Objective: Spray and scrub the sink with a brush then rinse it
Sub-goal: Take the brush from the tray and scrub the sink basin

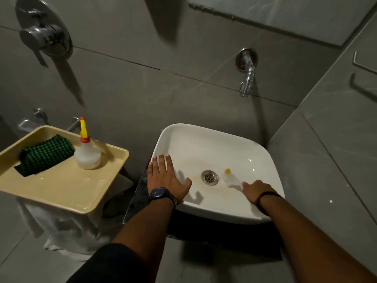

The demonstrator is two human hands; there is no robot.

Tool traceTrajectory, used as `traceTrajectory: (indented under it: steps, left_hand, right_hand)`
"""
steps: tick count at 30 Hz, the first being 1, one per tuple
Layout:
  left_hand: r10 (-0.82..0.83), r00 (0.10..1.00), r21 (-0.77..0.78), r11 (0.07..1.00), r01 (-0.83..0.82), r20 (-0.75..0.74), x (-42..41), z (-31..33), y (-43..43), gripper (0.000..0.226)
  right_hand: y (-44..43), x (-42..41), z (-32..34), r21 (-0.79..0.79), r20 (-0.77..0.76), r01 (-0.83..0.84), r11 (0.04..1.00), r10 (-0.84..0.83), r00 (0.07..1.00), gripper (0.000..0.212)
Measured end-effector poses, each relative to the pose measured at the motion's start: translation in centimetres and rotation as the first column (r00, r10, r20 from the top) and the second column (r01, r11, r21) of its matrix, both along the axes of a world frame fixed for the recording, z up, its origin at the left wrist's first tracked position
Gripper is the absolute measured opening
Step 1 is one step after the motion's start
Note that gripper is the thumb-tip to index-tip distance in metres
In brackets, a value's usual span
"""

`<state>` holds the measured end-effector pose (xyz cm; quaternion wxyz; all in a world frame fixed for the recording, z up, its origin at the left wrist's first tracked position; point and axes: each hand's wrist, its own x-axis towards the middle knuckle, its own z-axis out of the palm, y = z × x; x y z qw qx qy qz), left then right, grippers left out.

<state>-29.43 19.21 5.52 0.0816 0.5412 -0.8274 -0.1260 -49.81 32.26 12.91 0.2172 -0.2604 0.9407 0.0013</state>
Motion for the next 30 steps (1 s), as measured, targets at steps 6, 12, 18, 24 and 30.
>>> traceTrajectory:
  steps: [6,12,18,24,30]
  left_hand:
    - [-0.022,1.0,0.046,0.999,0.021,0.019,0.1,0.3,-0.2,0.104]
    - [0.054,0.995,0.031,0.998,-0.052,-0.079,-0.3,-0.1,-0.5,0.1]
    - [0.069,0.994,0.019,0.998,-0.068,-0.08,-0.4,-0.5,-0.6,0.099]
    - [0.07,0.995,0.024,0.997,-0.069,-0.068,-0.2,-0.2,-0.4,0.101]
    - [0.055,0.996,0.037,0.998,-0.053,-0.063,-0.2,-0.1,-0.4,0.106]
  right_hand:
    - [0.1,3.5,2.8,0.079,0.452,0.028,0.997,-0.061,0.89,0.041]
    - [-4.5,5.5,-2.3,-0.165,0.023,0.054,0.985,-0.051,0.998,0.057]
    - [-7.5,8.0,-3.8,-0.248,0.199,-0.128,0.96,0.179,0.963,0.059]
    - [-1.5,2.4,-0.8,-0.016,-0.076,0.066,0.998,-0.067,0.995,0.053]
    - [-0.4,3.3,3.8,0.145,0.436,0.137,0.98,-0.188,0.88,0.041]
